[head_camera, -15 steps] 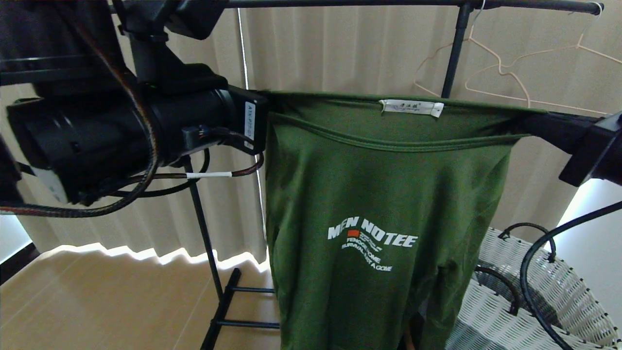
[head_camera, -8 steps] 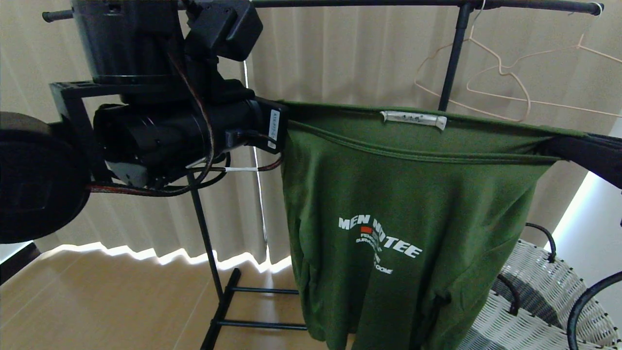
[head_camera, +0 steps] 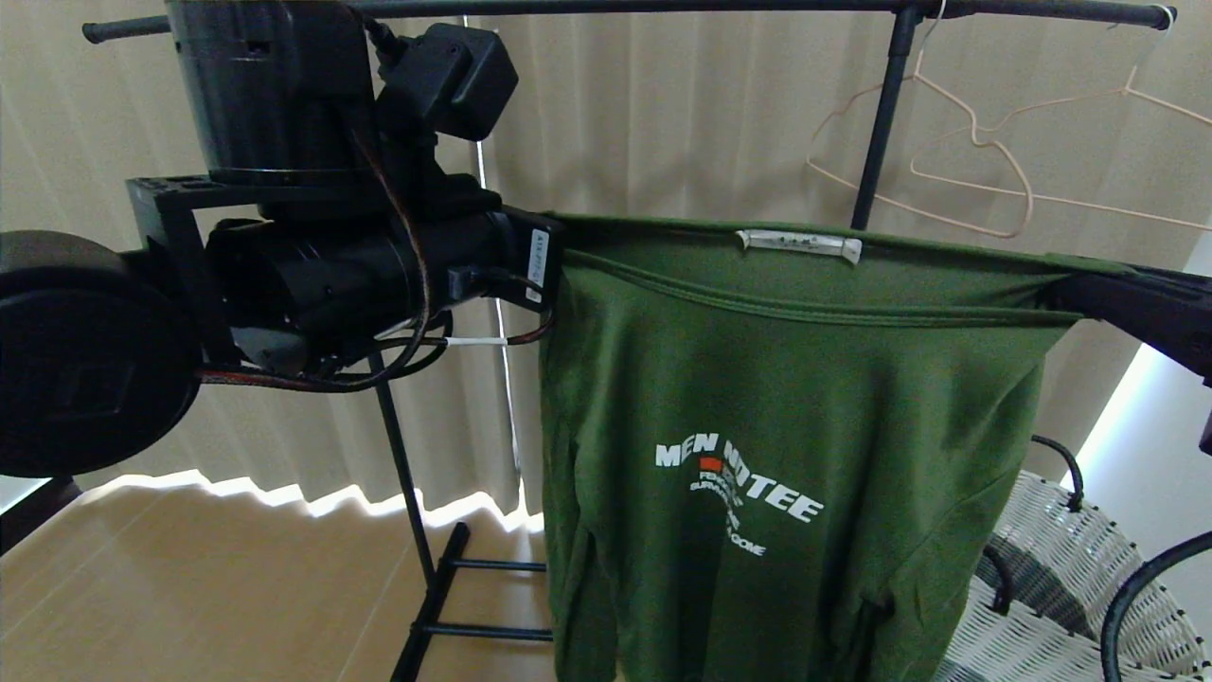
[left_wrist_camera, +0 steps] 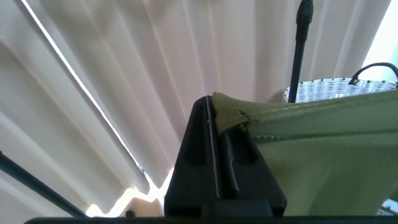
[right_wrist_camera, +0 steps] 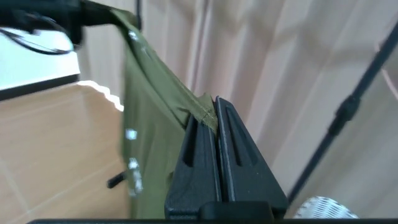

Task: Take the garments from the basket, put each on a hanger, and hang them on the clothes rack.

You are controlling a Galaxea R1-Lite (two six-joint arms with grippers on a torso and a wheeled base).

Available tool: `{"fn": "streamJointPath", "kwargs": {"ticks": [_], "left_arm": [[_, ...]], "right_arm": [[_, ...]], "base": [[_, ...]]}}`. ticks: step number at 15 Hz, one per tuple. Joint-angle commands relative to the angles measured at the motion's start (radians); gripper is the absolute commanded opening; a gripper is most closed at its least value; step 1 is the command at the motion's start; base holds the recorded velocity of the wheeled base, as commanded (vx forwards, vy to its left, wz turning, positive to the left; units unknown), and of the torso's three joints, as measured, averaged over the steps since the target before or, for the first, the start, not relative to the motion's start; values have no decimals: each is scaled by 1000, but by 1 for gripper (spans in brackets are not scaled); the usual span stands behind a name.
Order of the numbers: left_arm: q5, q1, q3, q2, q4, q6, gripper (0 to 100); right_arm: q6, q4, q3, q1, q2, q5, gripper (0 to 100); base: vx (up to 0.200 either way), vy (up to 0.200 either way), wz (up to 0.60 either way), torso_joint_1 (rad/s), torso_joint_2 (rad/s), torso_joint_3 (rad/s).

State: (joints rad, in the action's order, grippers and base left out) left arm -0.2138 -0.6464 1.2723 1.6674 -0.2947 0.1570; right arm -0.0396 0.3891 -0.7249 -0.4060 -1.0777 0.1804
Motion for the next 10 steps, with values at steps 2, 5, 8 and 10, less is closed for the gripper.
{"fn": "streamJointPath", "kwargs": {"ticks": [2, 5, 8, 10], "left_arm": [[7, 7, -41, -58, 3, 1, 0], [19, 5, -97, -133, 11, 3, 0], [90, -1, -145, -239, 103, 4, 0], [166, -1, -157, -308, 161, 6, 0]], "right_arm": [[-6, 48, -39, 95, -111, 1, 0], [-5, 148, -108, 122, -232, 2, 0], [1, 195, -209, 122, -366, 5, 0], [4, 235, -261, 122, -427, 7, 0]], "base": [[0, 0, 0, 0, 0, 0], [0, 0, 0, 0, 0, 0], [0, 0, 0, 0, 0, 0], [0, 0, 0, 0, 0, 0]]}}
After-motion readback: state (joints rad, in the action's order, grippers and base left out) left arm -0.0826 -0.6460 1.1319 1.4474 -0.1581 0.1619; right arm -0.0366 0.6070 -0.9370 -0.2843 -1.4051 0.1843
